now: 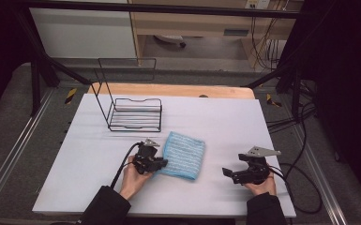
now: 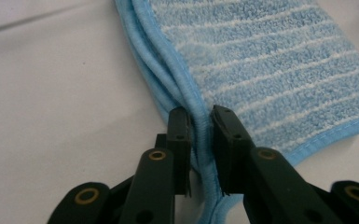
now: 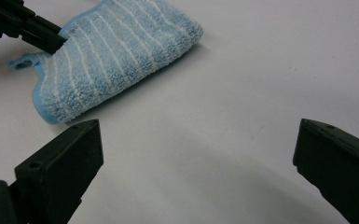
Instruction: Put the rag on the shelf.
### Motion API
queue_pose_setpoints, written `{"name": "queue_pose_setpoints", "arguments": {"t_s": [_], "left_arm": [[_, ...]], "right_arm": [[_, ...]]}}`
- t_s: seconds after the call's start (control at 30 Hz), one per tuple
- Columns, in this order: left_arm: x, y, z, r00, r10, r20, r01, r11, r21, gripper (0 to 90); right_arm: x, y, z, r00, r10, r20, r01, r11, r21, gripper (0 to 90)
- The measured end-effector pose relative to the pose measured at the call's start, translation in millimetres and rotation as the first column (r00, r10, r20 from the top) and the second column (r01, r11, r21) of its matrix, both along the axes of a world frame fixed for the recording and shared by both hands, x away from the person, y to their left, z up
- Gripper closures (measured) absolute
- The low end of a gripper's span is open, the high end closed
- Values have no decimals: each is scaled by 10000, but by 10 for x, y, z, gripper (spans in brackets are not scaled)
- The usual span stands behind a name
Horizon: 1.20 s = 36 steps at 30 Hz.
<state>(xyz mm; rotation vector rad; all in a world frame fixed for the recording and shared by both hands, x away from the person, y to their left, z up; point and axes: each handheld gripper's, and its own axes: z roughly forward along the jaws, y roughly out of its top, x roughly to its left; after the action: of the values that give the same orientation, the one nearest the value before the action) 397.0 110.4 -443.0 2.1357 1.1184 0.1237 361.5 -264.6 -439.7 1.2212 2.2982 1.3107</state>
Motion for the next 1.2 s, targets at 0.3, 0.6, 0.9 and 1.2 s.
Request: {"name": "queue_pose_setpoints", "arguments": {"t_s": [0.3, 0.6, 0.9, 1.2], "left_arm": [[-29, -5, 42, 9997, 5, 259, -7, 10000, 76, 829], [-77, 33, 197, 9992, -246, 316, 245, 9997, 52, 840], [-116, 74, 217, 9993, -305, 220, 303, 9995, 95, 839], [-117, 113, 57, 9998, -120, -125, 118, 9998, -172, 586]], "right_arm": [[-2, -4, 3, 10000, 10, 15, -10, 10000, -3, 20], [-7, -6, 9, 10000, -24, 16, 24, 10000, 49, 19], [-11, -7, 12, 10000, -39, -6, 39, 10000, 64, 20], [-13, -6, 11, 10000, -44, -1, 44, 10000, 67, 20]]}}
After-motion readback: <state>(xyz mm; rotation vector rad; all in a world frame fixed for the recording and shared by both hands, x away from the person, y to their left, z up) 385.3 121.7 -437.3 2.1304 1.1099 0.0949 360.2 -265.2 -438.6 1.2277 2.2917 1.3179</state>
